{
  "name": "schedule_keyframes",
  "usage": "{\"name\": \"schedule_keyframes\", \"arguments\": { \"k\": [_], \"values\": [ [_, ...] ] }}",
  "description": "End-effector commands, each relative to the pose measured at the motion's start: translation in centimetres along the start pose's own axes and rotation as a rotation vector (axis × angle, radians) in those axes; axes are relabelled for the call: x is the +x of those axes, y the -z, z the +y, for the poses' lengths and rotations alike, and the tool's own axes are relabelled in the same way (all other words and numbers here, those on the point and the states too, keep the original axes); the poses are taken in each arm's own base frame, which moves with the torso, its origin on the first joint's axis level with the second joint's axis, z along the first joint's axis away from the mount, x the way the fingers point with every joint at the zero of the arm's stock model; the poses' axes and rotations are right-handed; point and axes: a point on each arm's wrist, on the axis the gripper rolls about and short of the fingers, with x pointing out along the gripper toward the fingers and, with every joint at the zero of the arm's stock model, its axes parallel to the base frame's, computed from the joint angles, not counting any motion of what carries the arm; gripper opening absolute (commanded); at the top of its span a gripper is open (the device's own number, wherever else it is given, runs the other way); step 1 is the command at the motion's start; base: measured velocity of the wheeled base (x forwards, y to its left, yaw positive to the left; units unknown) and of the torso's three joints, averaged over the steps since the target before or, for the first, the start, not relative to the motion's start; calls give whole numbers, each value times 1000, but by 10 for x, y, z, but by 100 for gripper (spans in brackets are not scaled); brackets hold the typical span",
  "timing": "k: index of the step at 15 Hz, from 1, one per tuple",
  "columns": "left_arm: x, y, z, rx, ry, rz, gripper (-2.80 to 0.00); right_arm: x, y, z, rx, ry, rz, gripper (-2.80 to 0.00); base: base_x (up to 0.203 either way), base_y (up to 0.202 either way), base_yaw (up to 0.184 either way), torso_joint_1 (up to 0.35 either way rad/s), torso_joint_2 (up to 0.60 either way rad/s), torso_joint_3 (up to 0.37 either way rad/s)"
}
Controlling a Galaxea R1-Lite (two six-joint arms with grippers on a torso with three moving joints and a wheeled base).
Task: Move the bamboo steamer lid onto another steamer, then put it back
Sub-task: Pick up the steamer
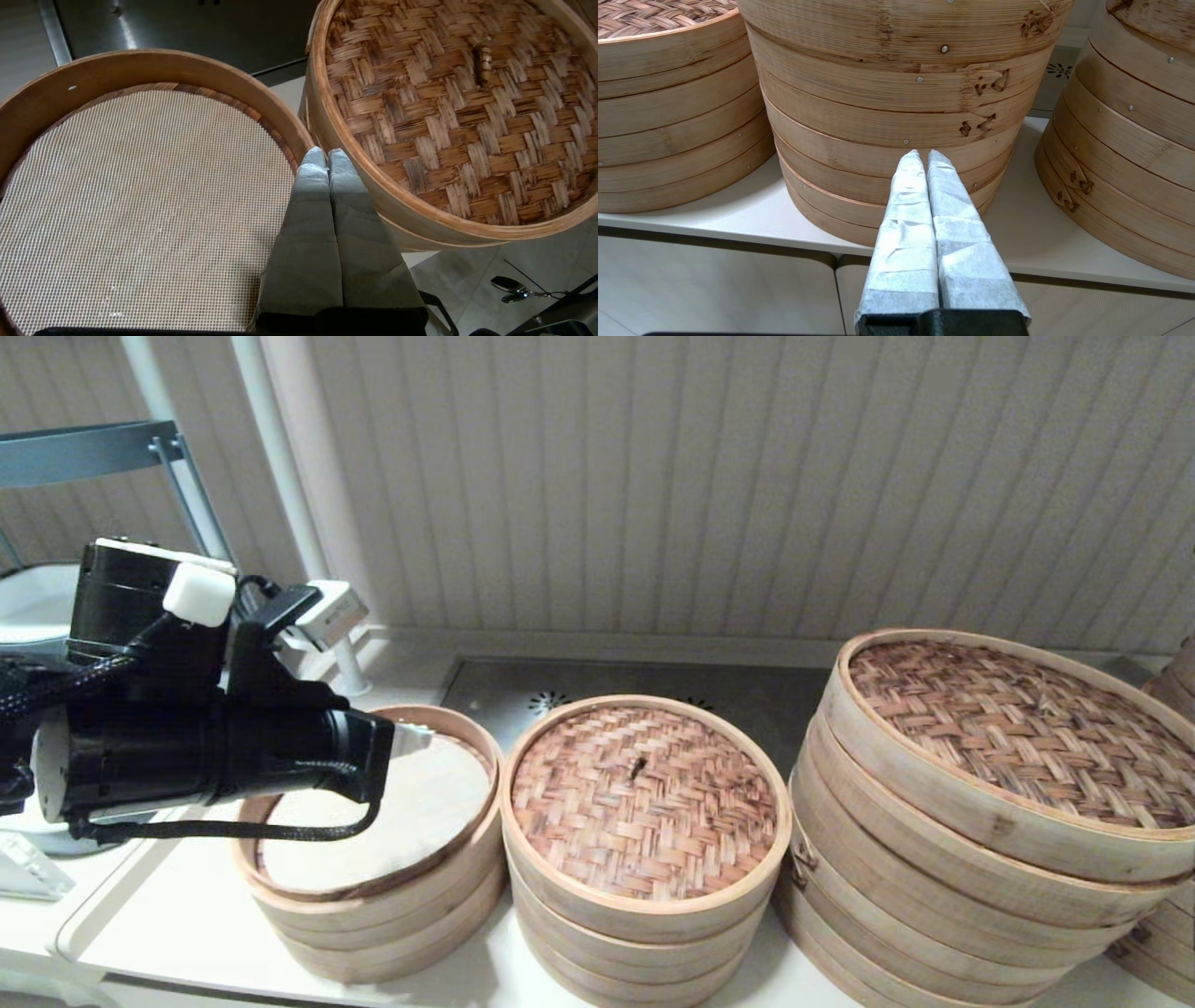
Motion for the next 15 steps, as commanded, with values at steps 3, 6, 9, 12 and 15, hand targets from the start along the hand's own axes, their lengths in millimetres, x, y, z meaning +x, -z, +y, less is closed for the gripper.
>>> {"name": "schedule_keyframes", "arguments": {
  "k": [3, 6, 9, 12, 15],
  "values": [
    [14, -34, -23, 45, 78, -65, -280, 2, 7, 0, 0, -2, 23, -280, 0, 0, 0, 0, 0, 0],
    [33, -47, -46, 61, 139, -41, -280, 2, 7, 0, 0, -2, 23, -280, 0, 0, 0, 0, 0, 0],
    [50, -44, -55, 71, 121, -2, 0, 2, 7, 0, 0, -2, 23, -280, 0, 0, 0, 0, 0, 0],
    [73, -39, -64, 79, 136, 39, 0, 2, 7, 0, 0, -2, 23, -280, 0, 0, 0, 0, 0, 0],
    [93, -36, -78, 58, 164, 66, 0, 2, 7, 0, 0, -2, 24, -280, 0, 0, 0, 0, 0, 0]
  ]
}}
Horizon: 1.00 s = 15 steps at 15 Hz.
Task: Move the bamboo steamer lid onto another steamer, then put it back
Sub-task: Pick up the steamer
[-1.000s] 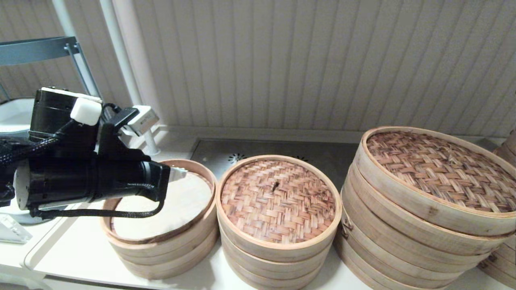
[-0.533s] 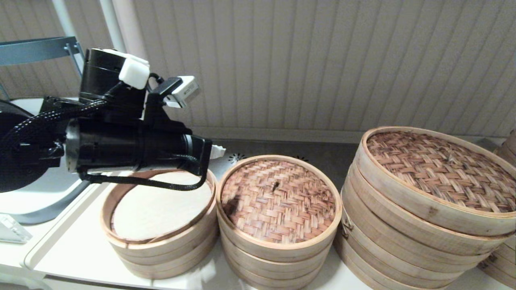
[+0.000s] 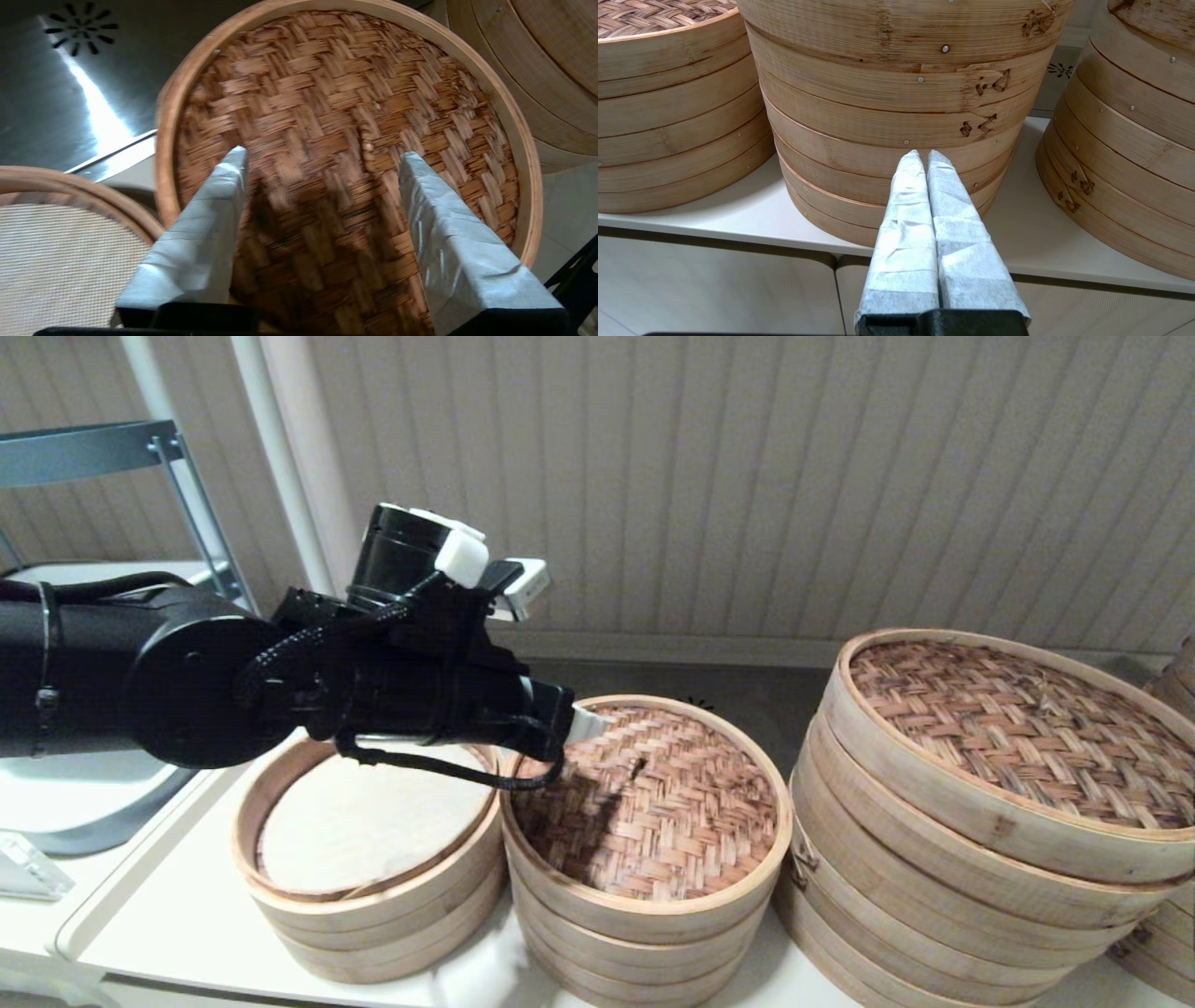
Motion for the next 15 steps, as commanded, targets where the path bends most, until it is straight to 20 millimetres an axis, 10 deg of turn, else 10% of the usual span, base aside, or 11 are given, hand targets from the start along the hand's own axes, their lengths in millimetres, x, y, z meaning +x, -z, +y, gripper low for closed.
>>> {"name": "schedule_keyframes", "arguments": {
  "k": [1, 15],
  "values": [
    [18, 4, -8, -2, 19, 31, 0, 2, 7, 0, 0, -2, 23, -280, 0, 0, 0, 0, 0, 0],
    [68, 15, -30, 22, -10, 65, 0, 2, 7, 0, 0, -2, 23, -280, 0, 0, 0, 0, 0, 0]
  ]
}}
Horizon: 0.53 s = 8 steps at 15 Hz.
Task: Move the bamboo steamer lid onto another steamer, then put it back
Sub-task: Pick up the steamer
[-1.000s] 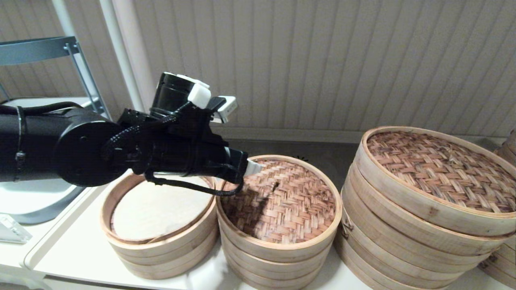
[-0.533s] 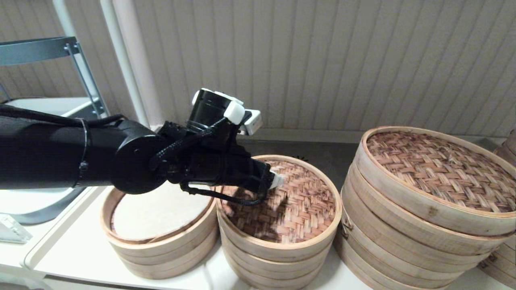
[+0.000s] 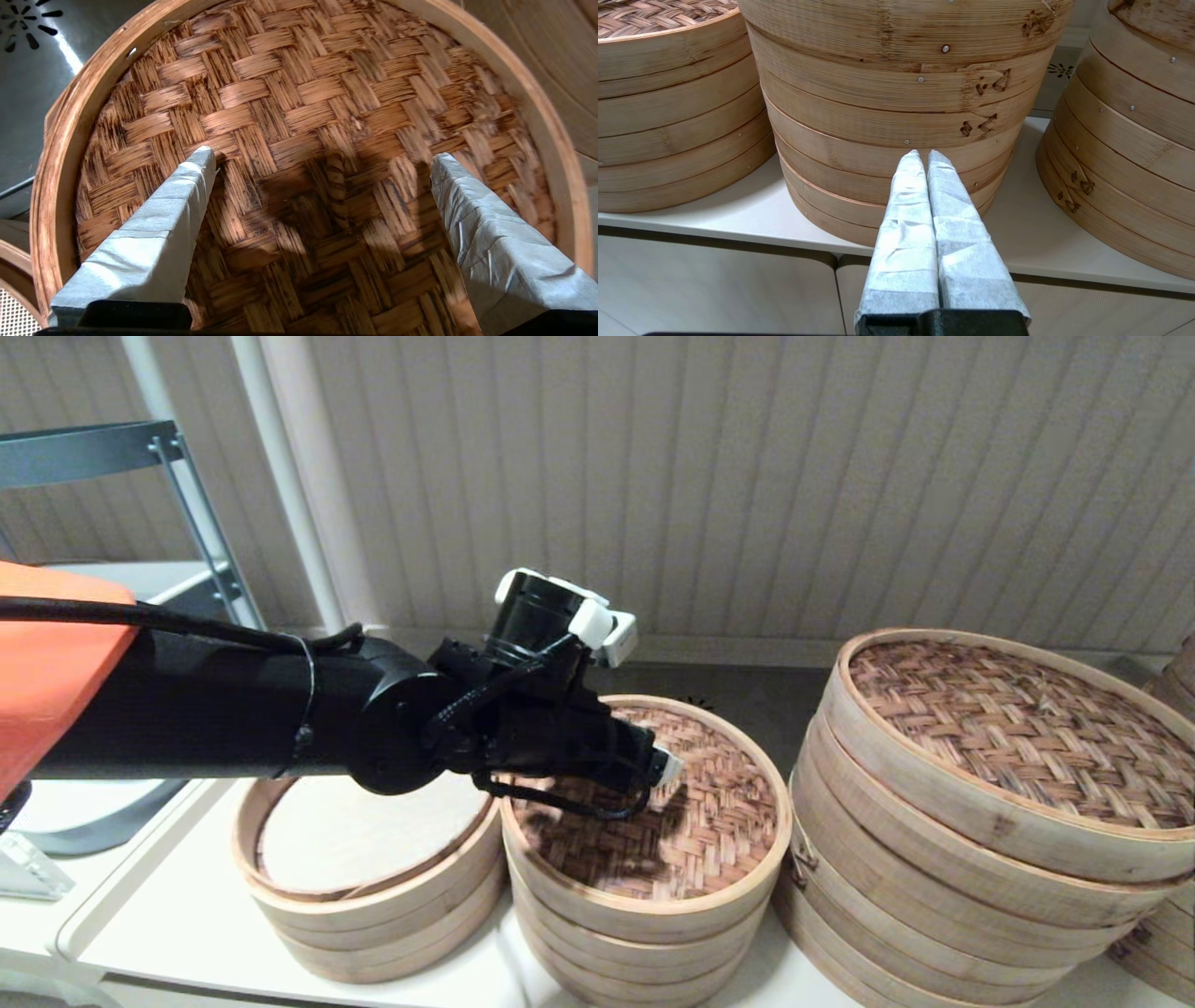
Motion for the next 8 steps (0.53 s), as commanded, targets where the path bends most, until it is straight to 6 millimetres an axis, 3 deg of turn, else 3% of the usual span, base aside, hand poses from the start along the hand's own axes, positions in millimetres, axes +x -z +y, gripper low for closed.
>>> {"name": "schedule_keyframes", "arguments": {
  "k": [1, 8],
  "values": [
    [5, 2, -3, 1, 5, 10, 0, 2, 7, 0, 0, -2, 23, -280, 0, 0, 0, 0, 0, 0],
    [9, 8, -15, -4, 25, 30, 0, 2, 7, 0, 0, -2, 23, -280, 0, 0, 0, 0, 0, 0]
  ]
}}
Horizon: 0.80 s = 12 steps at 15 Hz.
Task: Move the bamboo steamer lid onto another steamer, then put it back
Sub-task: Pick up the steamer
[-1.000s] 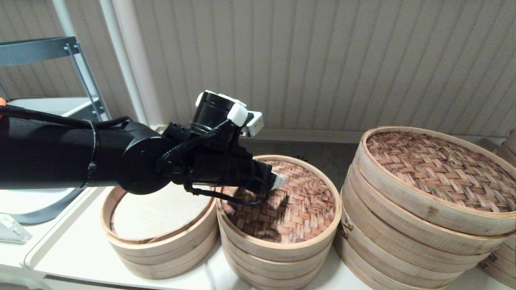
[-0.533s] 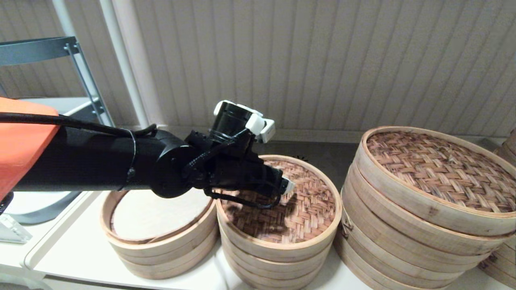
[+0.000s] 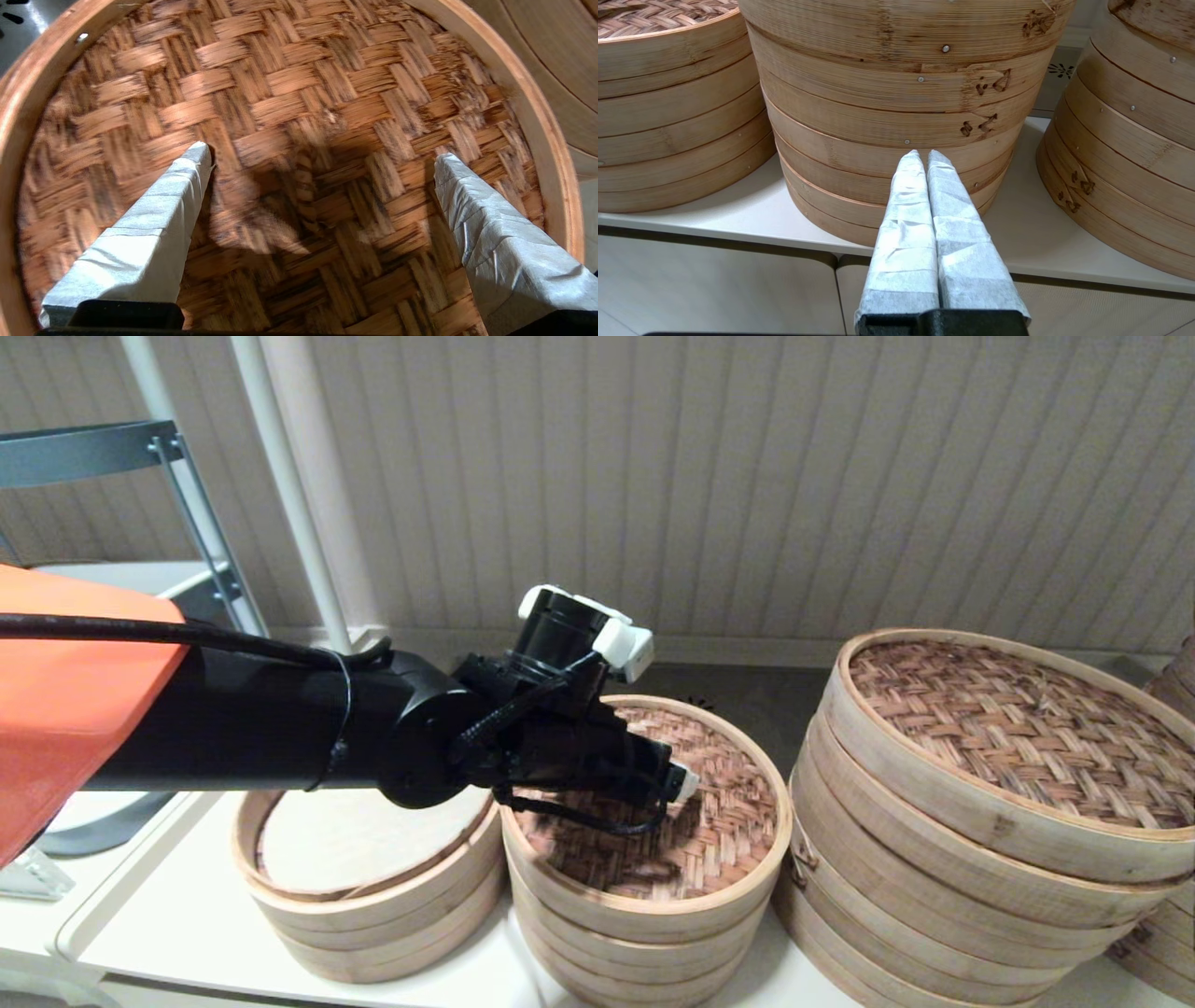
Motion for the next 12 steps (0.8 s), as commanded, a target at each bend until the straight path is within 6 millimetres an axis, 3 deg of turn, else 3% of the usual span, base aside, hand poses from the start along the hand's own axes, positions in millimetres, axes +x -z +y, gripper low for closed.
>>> {"name": "schedule_keyframes", "arguments": {
  "k": [1, 5, 6, 12],
  "values": [
    [1, 2, -2, -5, 4, 9, 0, 2, 7, 0, 0, -2, 23, -280, 0, 0, 0, 0, 0, 0],
    [5, 5, -1, -11, -28, 18, 0, 2, 7, 0, 0, -2, 23, -280, 0, 0, 0, 0, 0, 0],
    [6, 6, -1, -11, -28, 19, -280, 2, 7, 0, 0, -2, 23, -280, 0, 0, 0, 0, 0, 0],
    [13, 10, 0, -7, -56, 34, -280, 2, 7, 0, 0, -2, 23, -280, 0, 0, 0, 0, 0, 0]
  ]
}}
